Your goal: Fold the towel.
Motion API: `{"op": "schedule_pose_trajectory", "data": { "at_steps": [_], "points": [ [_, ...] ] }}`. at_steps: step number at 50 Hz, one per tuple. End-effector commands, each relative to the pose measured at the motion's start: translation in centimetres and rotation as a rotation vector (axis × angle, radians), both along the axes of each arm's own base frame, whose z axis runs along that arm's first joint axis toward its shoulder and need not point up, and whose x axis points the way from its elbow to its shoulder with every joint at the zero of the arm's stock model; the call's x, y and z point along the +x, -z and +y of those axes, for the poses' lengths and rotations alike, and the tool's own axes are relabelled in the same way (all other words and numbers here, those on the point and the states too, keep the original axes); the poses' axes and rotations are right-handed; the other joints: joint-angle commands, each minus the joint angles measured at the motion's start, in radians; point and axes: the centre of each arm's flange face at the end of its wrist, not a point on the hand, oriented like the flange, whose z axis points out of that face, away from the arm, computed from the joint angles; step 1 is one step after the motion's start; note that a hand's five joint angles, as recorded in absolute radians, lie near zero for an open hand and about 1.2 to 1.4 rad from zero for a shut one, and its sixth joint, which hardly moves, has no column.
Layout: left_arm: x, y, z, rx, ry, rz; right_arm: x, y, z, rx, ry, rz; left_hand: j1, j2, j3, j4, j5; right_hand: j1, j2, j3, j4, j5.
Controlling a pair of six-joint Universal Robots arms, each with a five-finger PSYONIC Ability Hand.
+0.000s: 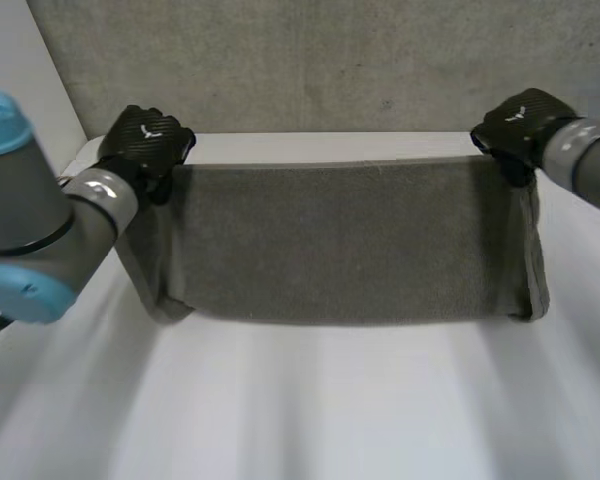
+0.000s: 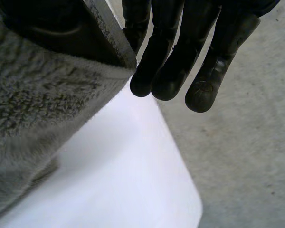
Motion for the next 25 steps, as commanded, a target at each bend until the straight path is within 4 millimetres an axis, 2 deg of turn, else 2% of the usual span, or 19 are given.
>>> {"op": "schedule_pose_trajectory", "data": {
  "at_steps": [1, 2, 3, 4, 5, 6, 8, 9, 11, 14, 16, 17, 19, 20, 21, 22, 23, 24, 25],
  "points": [
    [-1.8, -3.9, -4.5, -0.223, -0.006, -0.007, 3.2, -3.2, -4.6, -0.383, -0.004, -0.124, -0.071, -0.115, -0.15, -0.119, -0.262, 0.055, 0.057, 0.053, 0.053, 0.052],
    [-2.0, -6.1, -5.0, -0.294, -0.006, 0.036, 3.5, -4.7, -5.4, -0.503, 0.0, -0.184, -0.071, -0.115, -0.15, -0.119, -0.262, 0.055, 0.057, 0.053, 0.053, 0.052],
    [-2.3, -8.7, -5.3, -0.378, -0.001, 0.1, 3.5, -4.7, -5.4, -0.504, 0.0, -0.185, -0.071, -0.115, -0.15, -0.119, -0.262, 0.055, 0.057, 0.053, 0.053, 0.052],
    [-2.3, -8.7, -5.3, -0.379, -0.001, 0.101, 3.9, -6.1, -5.6, -0.606, -0.001, -0.254, -0.071, -0.115, -0.15, -0.119, -0.262, 0.055, 0.057, 0.053, 0.053, 0.052],
    [-2.7, -11.1, -5.1, -0.451, 0.013, 0.172, 3.9, -8.0, -5.3, -0.697, -0.003, -0.336, -0.071, -0.115, -0.15, -0.119, -0.262, 0.055, 0.057, 0.053, 0.053, 0.052],
    [-2.7, -11.1, -5.1, -0.452, 0.013, 0.173, 3.9, -8.0, -5.3, -0.698, -0.003, -0.337, -0.071, -0.115, -0.15, -0.119, -0.262, 0.055, 0.057, 0.053, 0.053, 0.052],
    [-3.1, -14.9, -4.0, -0.566, 0.052, 0.315, 3.1, -12.3, -3.5, -0.828, -0.027, -0.474, -0.071, -0.115, -0.15, -0.119, -0.262, 0.055, 0.057, 0.053, 0.053, 0.052],
    [-3.1, -15.0, -4.0, -0.566, 0.052, 0.316, 3.1, -12.3, -3.5, -0.828, -0.028, -0.475, -0.071, -0.115, -0.15, -0.119, -0.262, 0.055, 0.057, 0.053, 0.053, 0.052],
    [-2.7, -17.2, -3.0, -0.611, 0.091, 0.408, 2.7, -13.5, -2.6, -0.843, -0.041, -0.509, -0.071, -0.115, -0.15, -0.119, -0.262, 0.055, 0.057, 0.053, 0.053, 0.052],
    [-2.7, -16.8, -2.8, -0.585, 0.098, 0.421, 2.7, -12.8, -2.0, -0.784, -0.056, -0.508, -0.071, -0.115, -0.15, -0.119, -0.262, 0.055, 0.057, 0.053, 0.053, 0.052],
    [-2.2, -14.3, -3.1, -0.504, 0.084, 0.399, 3.3, -10.7, -1.5, -0.671, -0.09, -0.464, -0.071, -0.115, -0.15, -0.119, -0.262, 0.055, 0.057, 0.053, 0.053, 0.052],
    [-2.2, -14.2, -3.1, -0.504, 0.084, 0.399, 3.3, -10.7, -1.5, -0.67, -0.09, -0.464, -0.071, -0.115, -0.15, -0.119, -0.262, 0.055, 0.057, 0.053, 0.053, 0.052],
    [-1.8, -11.2, -2.9, -0.412, 0.068, 0.364, 3.6, -7.9, -0.9, -0.528, -0.132, -0.412, -0.071, -0.115, -0.15, -0.119, -0.262, 0.055, 0.057, 0.053, 0.053, 0.052],
    [-1.7, -11.2, -2.9, -0.411, 0.068, 0.364, 3.6, -7.9, -0.9, -0.527, -0.132, -0.412, -0.071, -0.115, -0.15, -0.119, -0.262, 0.055, 0.057, 0.053, 0.053, 0.052],
    [-1.3, -9.2, -2.8, -0.356, 0.053, 0.343, 3.6, -6.5, -0.7, -0.46, -0.145, -0.383, -0.071, -0.115, -0.15, -0.119, -0.262, 0.055, 0.057, 0.053, 0.053, 0.052],
    [-0.7, -7.0, -2.8, -0.298, 0.034, 0.321, 3.6, -6.4, -0.7, -0.46, -0.146, -0.383, -0.071, -0.115, -0.15, -0.119, -0.262, 0.055, 0.057, 0.053, 0.053, 0.052],
    [-0.6, -7.0, -2.8, -0.298, 0.034, 0.321, 3.6, -5.0, -0.5, -0.398, -0.148, -0.353, -0.071, -0.115, -0.15, -0.119, -0.262, 0.055, 0.057, 0.053, 0.053, 0.052],
    [0.1, -4.9, -2.7, -0.24, 0.017, 0.298, 3.4, -3.2, -0.3, -0.334, -0.148, -0.319, -0.071, -0.115, -0.15, -0.119, -0.262, 0.055, 0.057, 0.053, 0.053, 0.052],
    [0.1, -4.9, -2.7, -0.239, 0.016, 0.298, 3.4, -3.2, -0.3, -0.334, -0.148, -0.319, -0.071, -0.115, -0.15, -0.119, -0.262, 0.055, 0.057, 0.053, 0.053, 0.052]
  ]
}}
